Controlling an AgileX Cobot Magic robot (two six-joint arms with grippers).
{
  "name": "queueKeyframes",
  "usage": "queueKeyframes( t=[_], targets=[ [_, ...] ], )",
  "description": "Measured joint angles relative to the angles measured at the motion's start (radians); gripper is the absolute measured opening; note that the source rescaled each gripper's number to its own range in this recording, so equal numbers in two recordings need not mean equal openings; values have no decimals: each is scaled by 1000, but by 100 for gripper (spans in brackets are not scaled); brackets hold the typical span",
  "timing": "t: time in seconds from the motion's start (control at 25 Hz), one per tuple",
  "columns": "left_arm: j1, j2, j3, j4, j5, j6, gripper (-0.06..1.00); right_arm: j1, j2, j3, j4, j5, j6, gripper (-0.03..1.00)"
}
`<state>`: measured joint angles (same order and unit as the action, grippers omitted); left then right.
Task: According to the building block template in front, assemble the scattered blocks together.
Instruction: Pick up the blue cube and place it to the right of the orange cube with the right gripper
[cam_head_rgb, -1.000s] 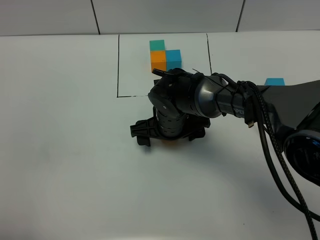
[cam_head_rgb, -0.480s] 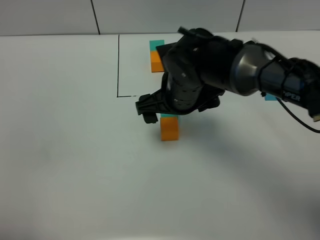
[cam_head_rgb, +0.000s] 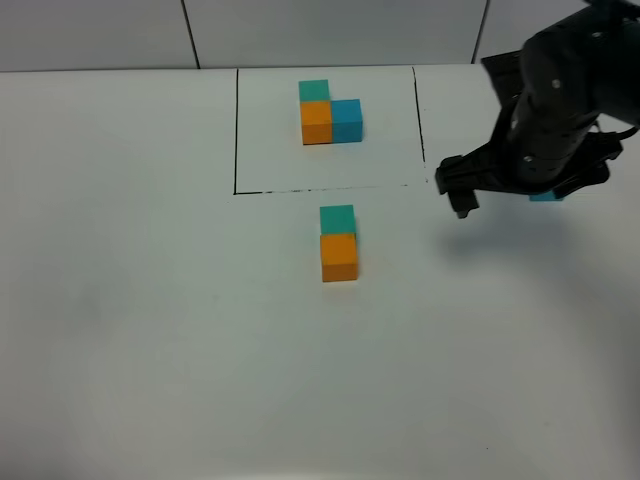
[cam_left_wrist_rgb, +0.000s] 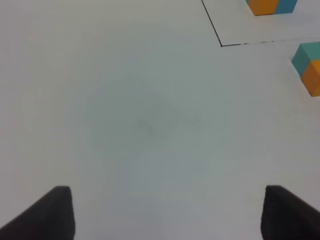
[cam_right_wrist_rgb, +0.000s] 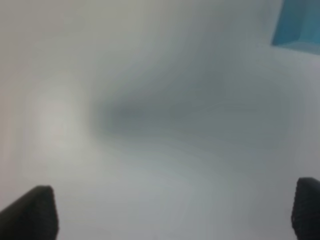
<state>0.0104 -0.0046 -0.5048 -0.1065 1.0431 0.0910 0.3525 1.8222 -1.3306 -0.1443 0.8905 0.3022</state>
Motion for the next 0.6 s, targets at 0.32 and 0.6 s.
queueKeyframes(
  t=[0.32, 0.6],
  targets=[
    [0, 0, 0, 0, 0, 0, 69, -230, 18, 4, 257, -156, -361, 93],
    [0, 0, 0, 0, 0, 0, 69, -341, 136, 4, 387, -230, -495, 92]
  ],
)
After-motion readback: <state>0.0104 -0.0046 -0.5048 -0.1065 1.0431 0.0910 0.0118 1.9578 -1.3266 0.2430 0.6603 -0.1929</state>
